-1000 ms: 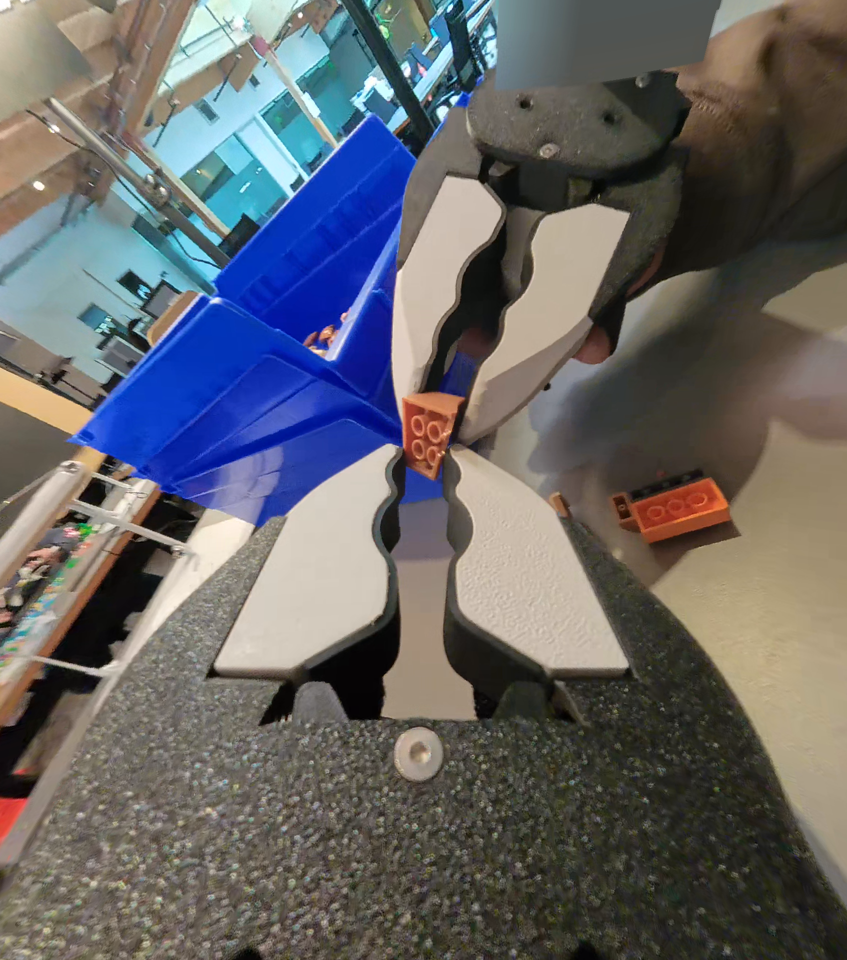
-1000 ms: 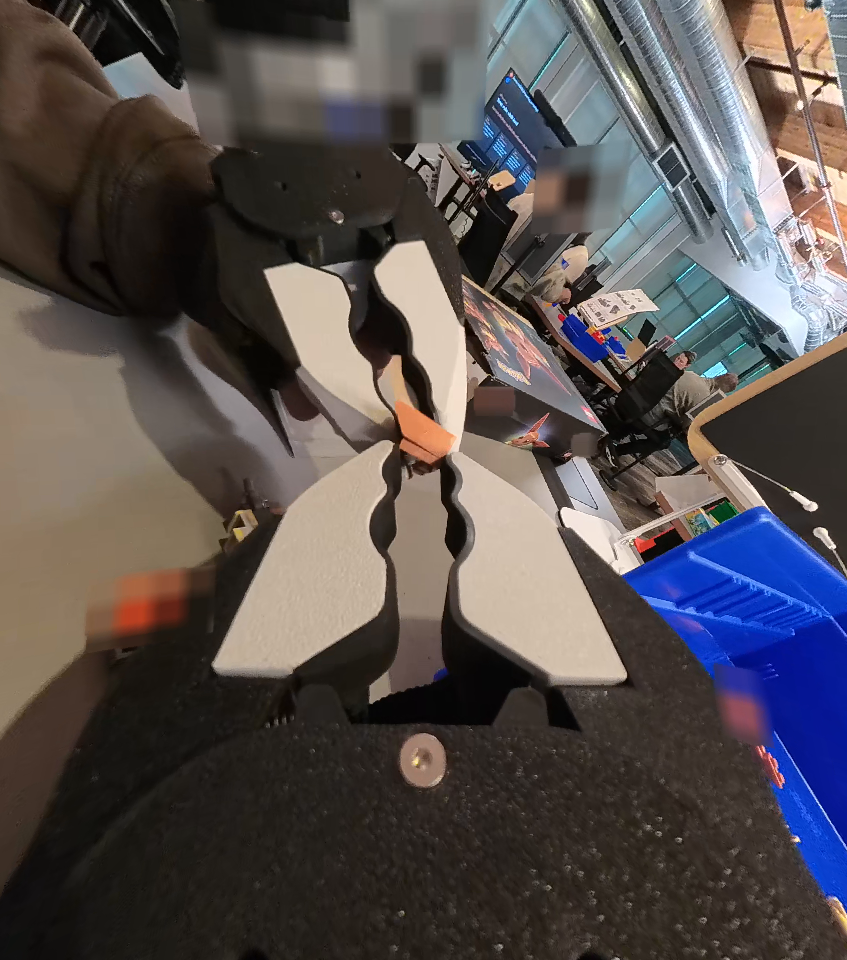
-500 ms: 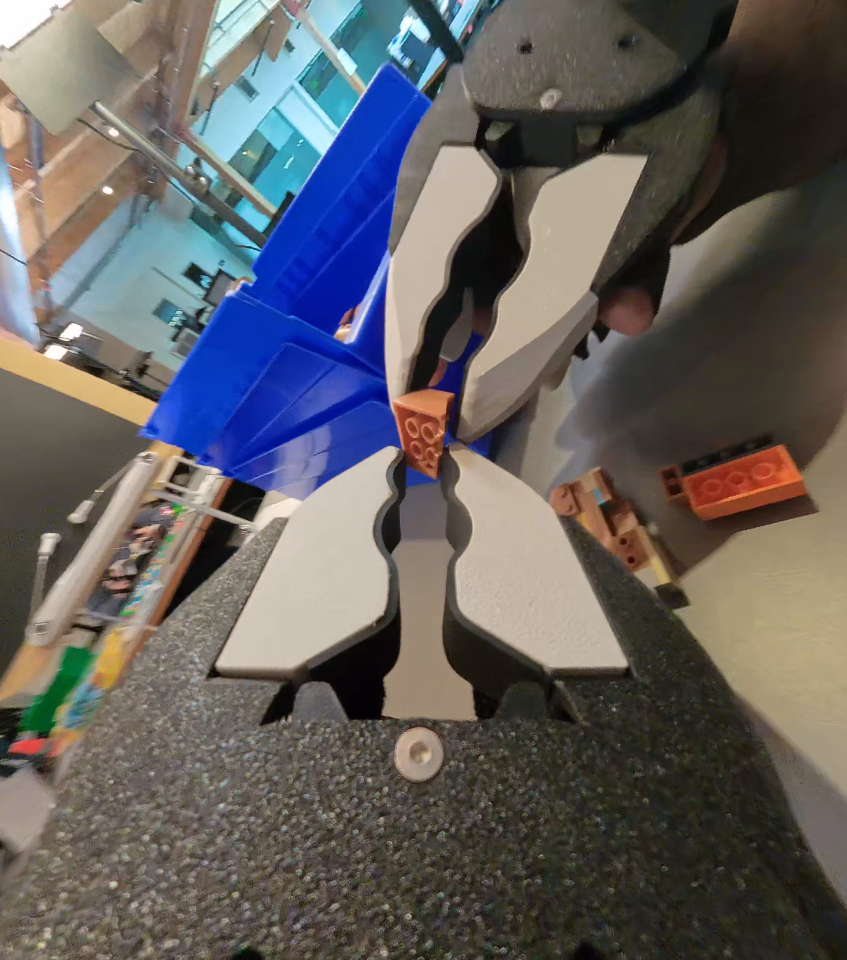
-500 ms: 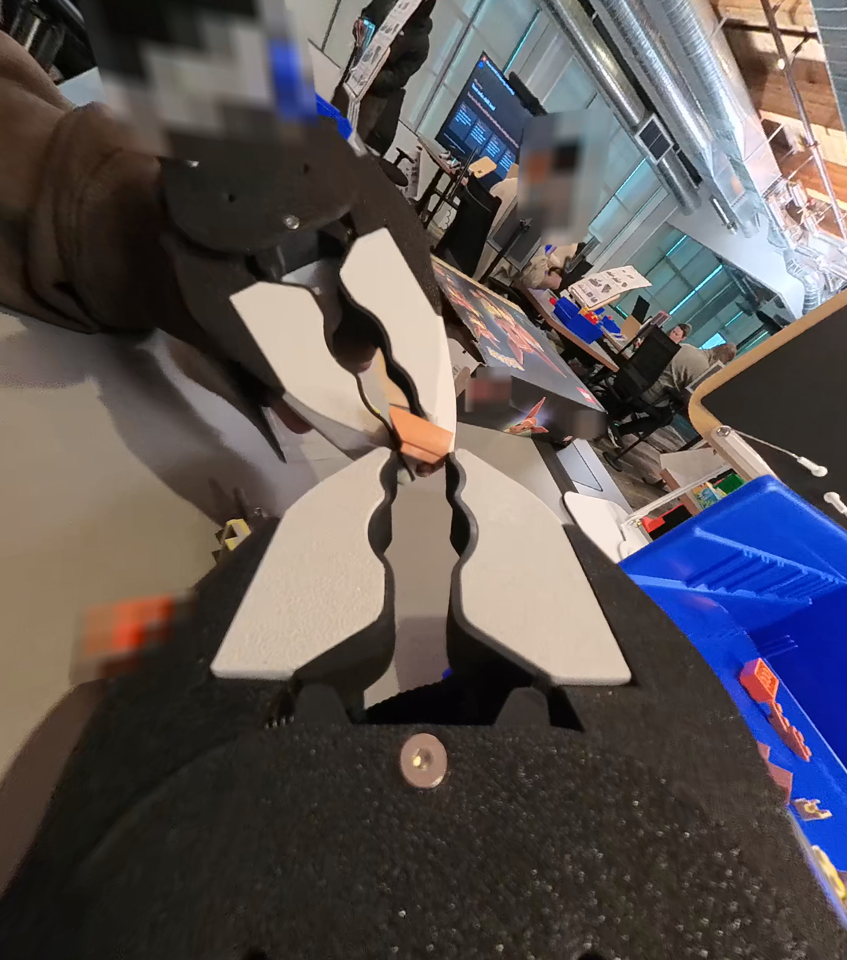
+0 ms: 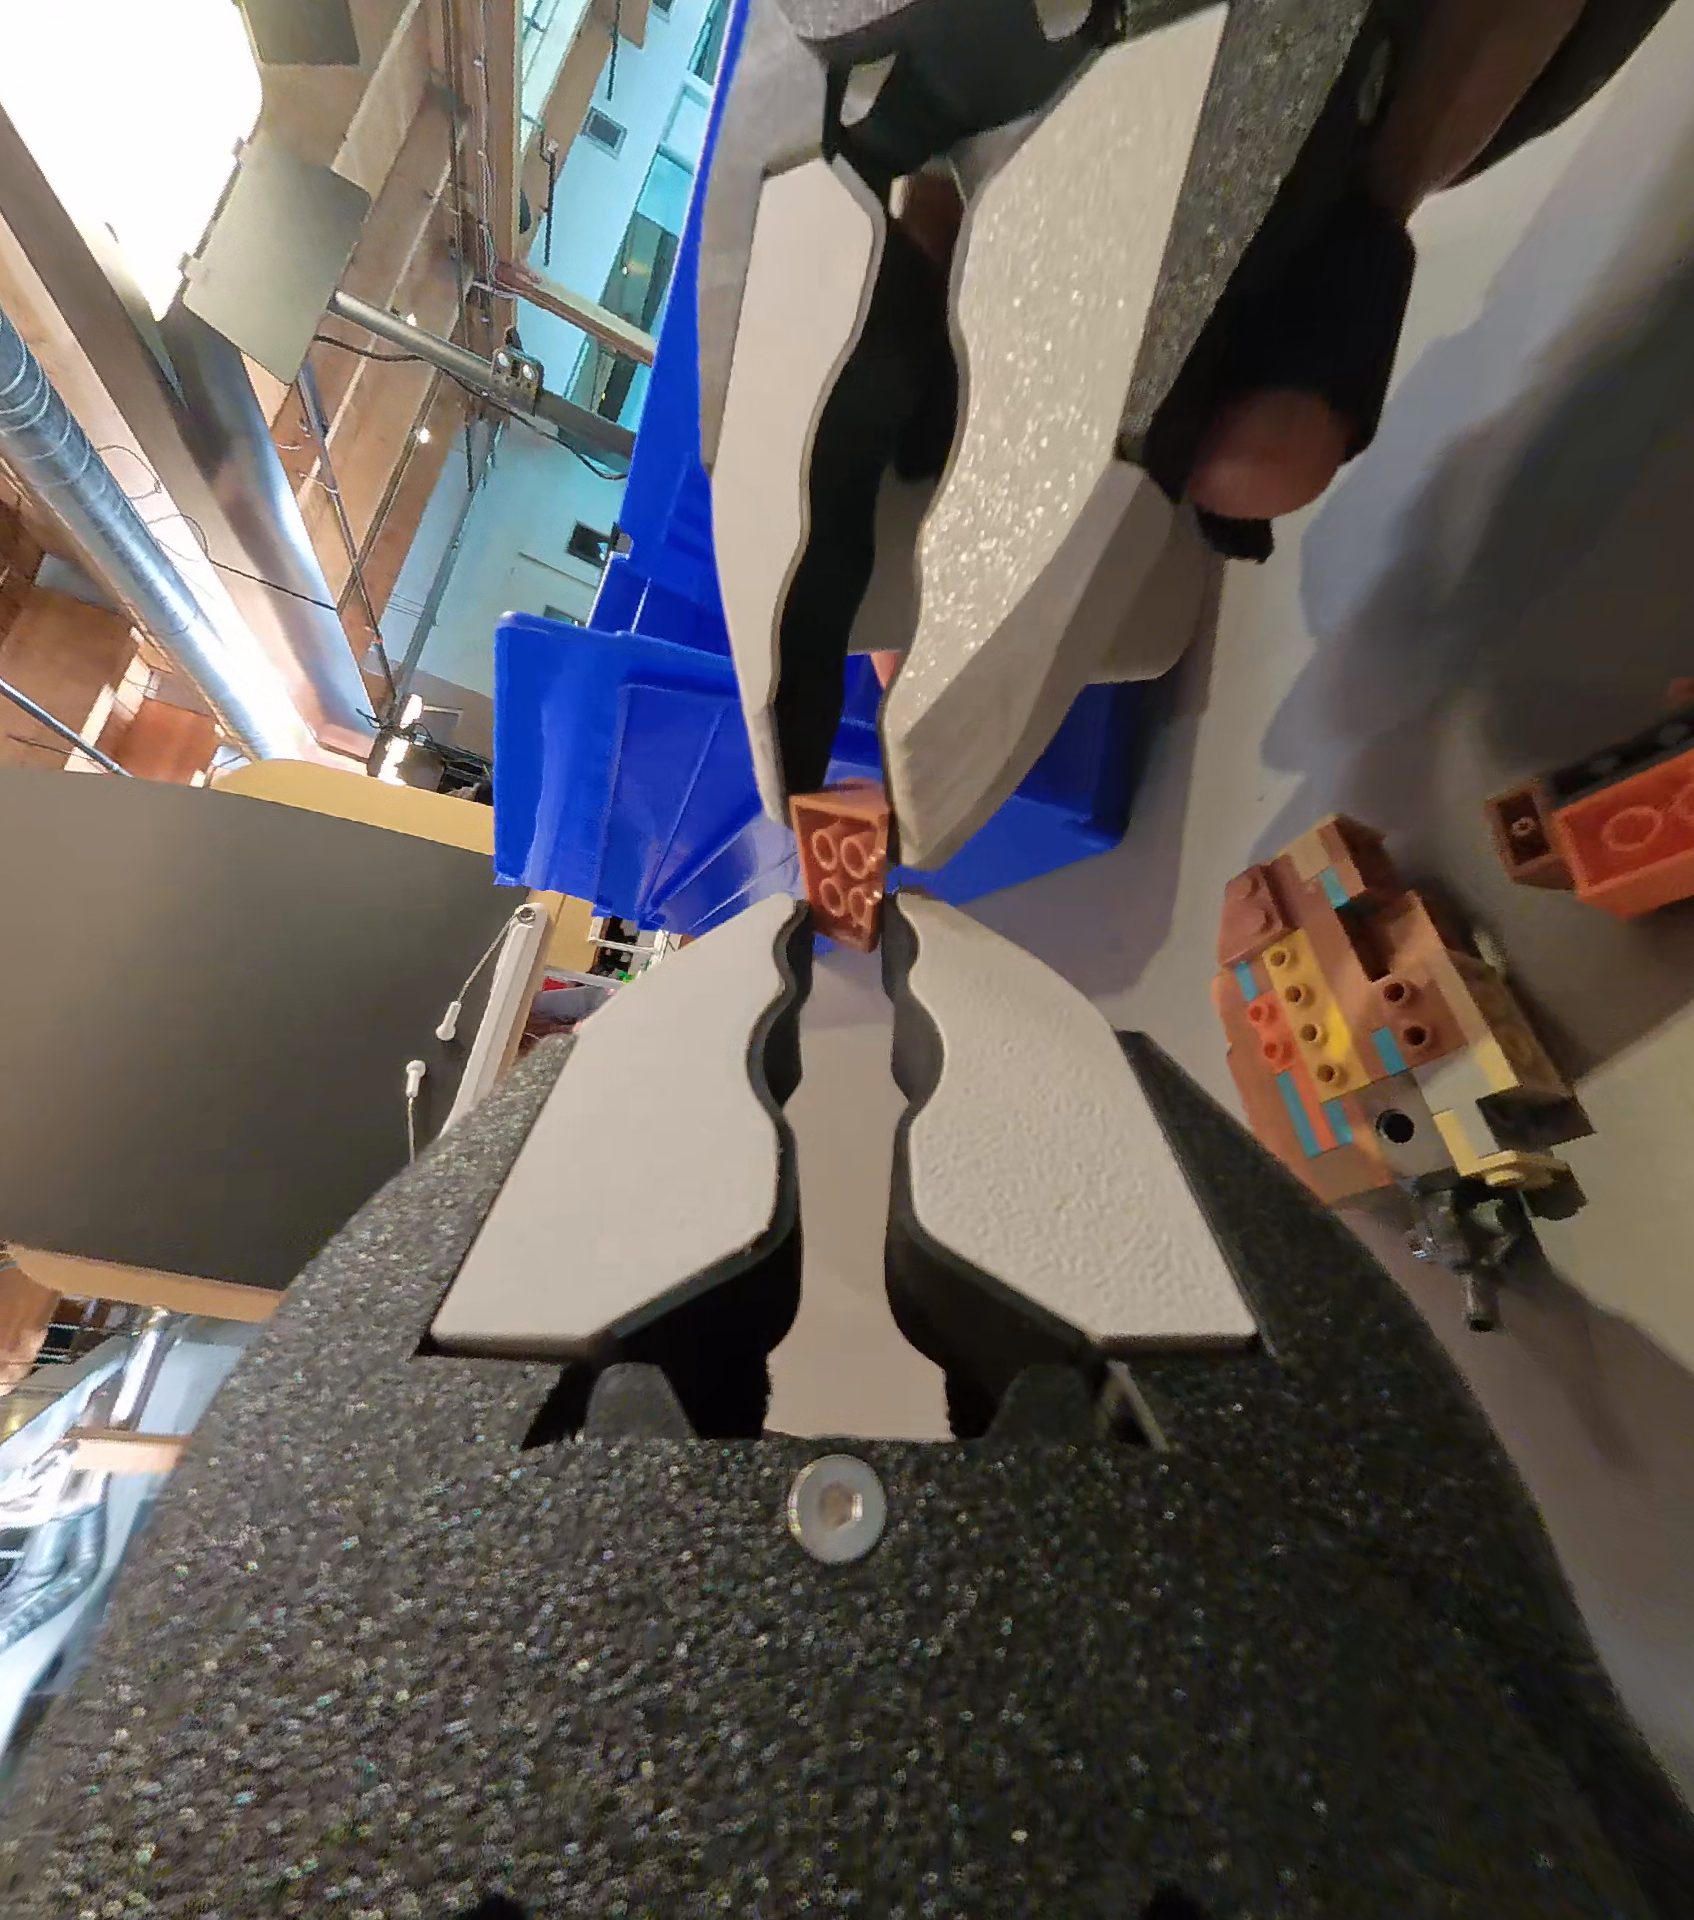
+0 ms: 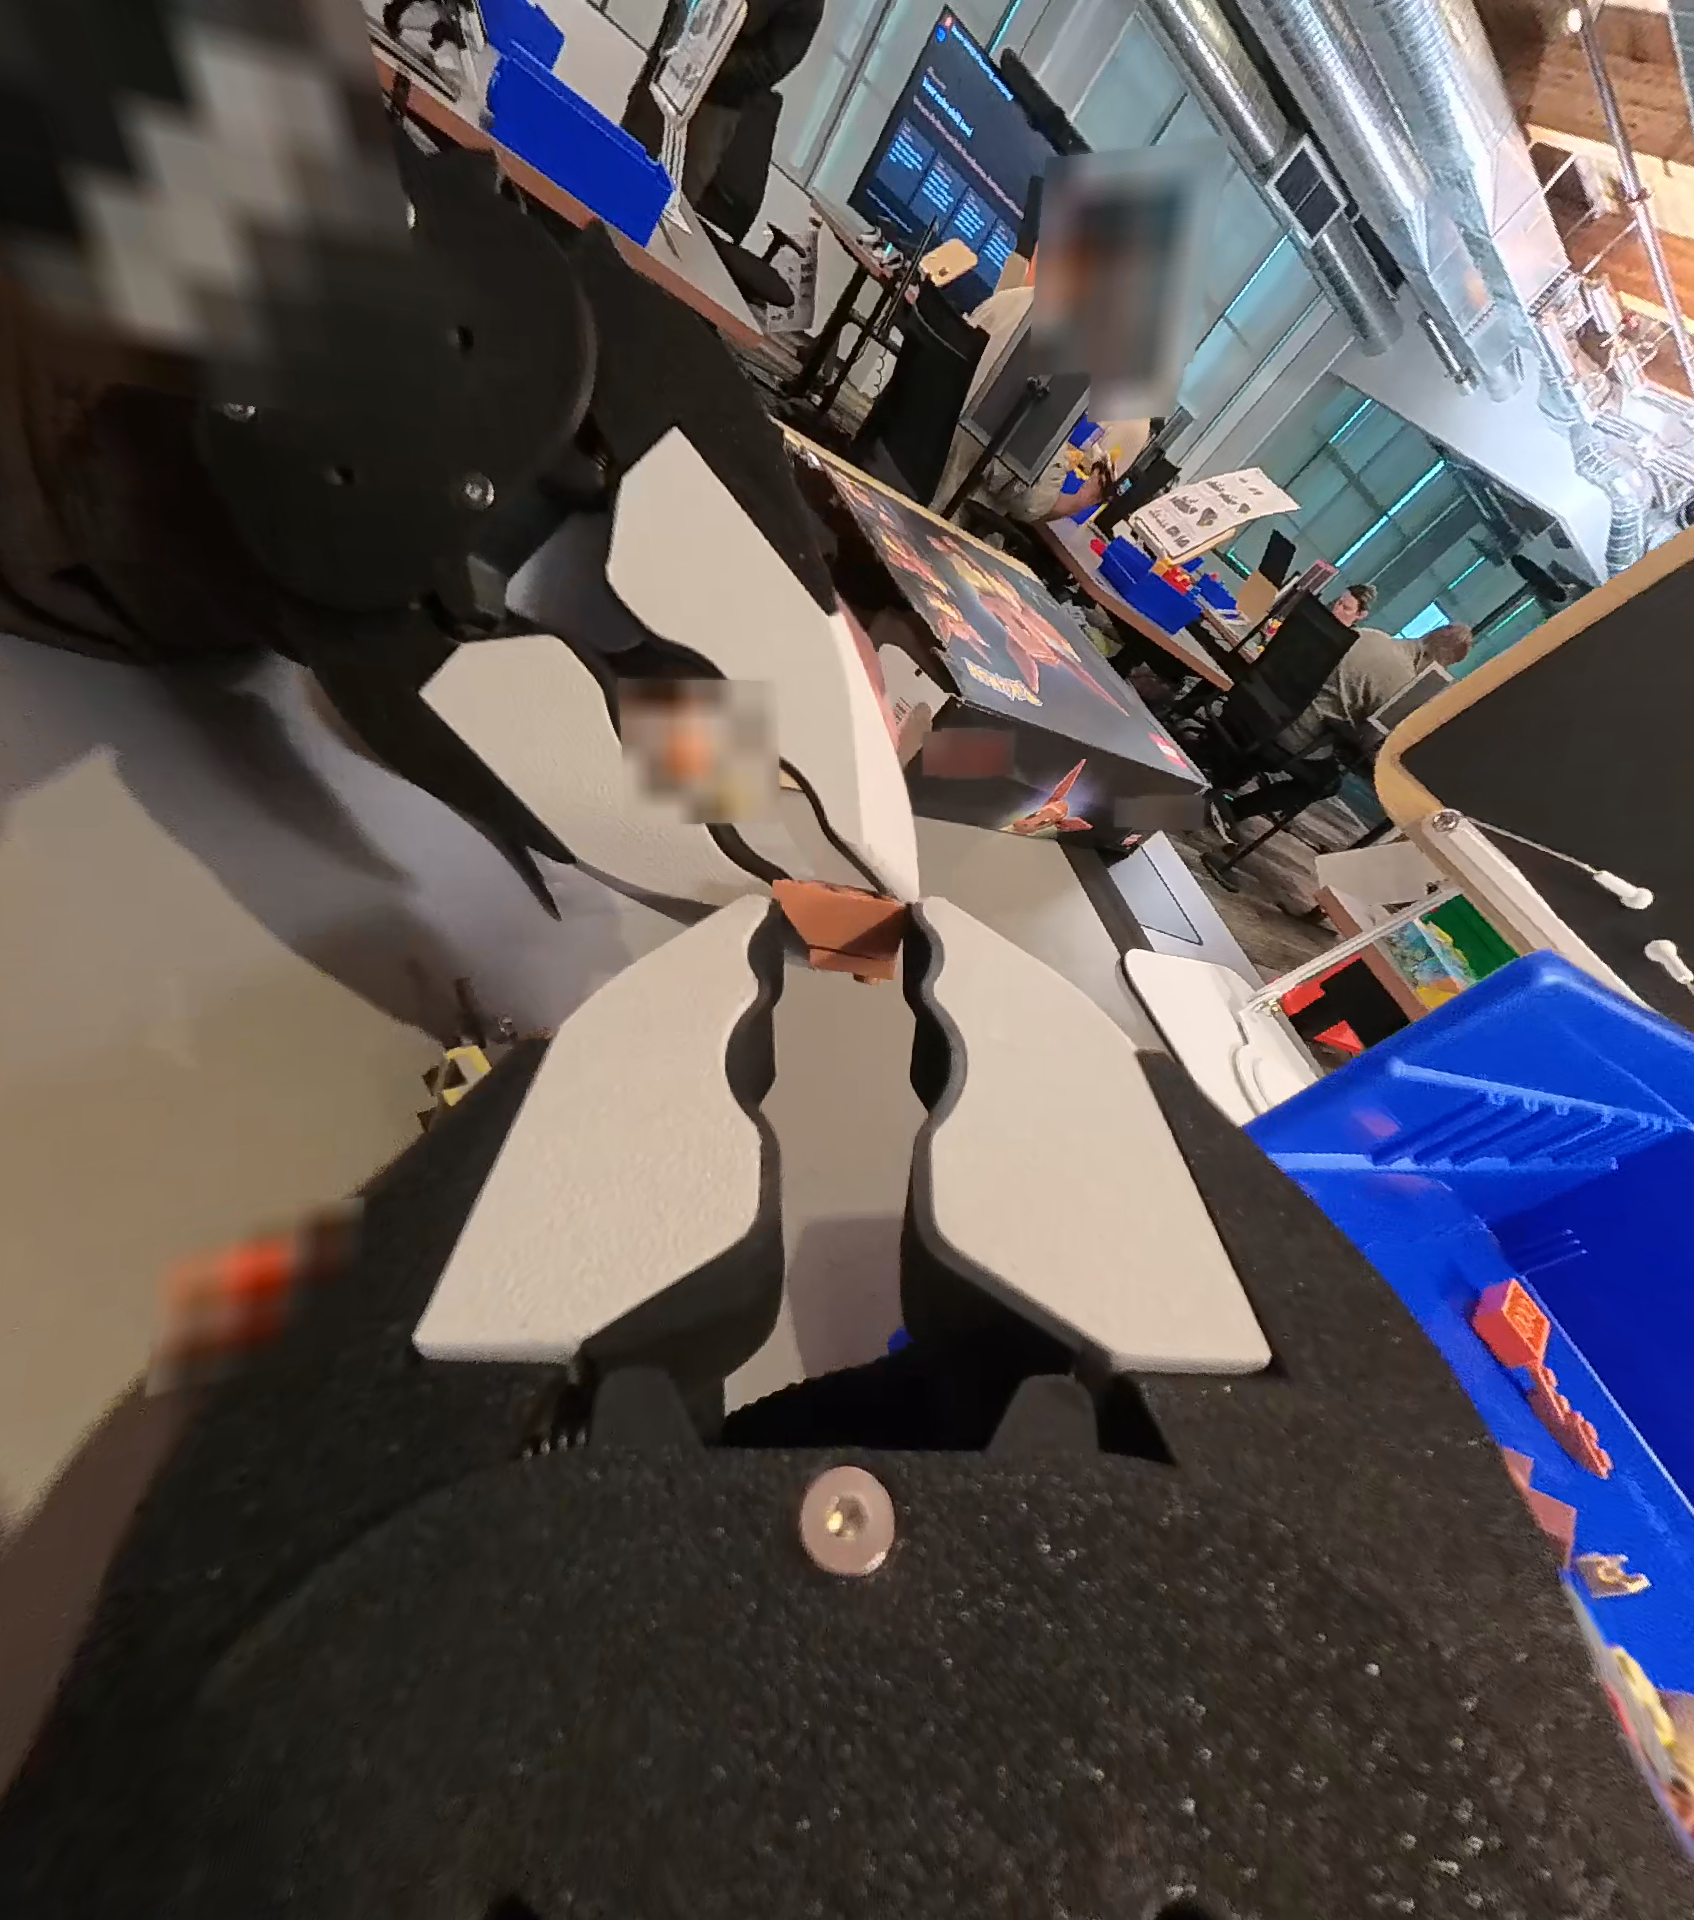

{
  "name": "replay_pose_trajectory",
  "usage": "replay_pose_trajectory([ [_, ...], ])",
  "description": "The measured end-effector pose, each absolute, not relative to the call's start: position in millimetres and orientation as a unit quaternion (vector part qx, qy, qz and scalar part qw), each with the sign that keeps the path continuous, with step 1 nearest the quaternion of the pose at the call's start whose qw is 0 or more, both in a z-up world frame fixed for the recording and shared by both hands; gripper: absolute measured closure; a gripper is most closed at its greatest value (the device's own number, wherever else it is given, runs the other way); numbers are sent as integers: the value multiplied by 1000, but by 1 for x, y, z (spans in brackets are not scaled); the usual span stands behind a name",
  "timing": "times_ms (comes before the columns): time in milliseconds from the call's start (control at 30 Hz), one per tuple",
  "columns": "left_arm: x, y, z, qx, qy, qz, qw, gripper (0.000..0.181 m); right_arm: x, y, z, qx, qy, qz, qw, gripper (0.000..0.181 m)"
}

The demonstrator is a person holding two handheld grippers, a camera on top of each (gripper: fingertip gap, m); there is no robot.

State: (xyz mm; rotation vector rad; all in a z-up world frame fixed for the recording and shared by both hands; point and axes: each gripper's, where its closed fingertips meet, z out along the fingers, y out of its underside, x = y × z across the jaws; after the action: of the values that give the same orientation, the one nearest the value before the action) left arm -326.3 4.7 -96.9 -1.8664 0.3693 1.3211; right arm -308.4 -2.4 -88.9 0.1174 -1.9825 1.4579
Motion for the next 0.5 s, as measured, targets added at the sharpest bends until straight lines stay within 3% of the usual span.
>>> replay_pose_trajectory([
  [500,-326,5,-95,-729,152,539,394,169,-311,1,-91,27,-769,553,319,165],
])
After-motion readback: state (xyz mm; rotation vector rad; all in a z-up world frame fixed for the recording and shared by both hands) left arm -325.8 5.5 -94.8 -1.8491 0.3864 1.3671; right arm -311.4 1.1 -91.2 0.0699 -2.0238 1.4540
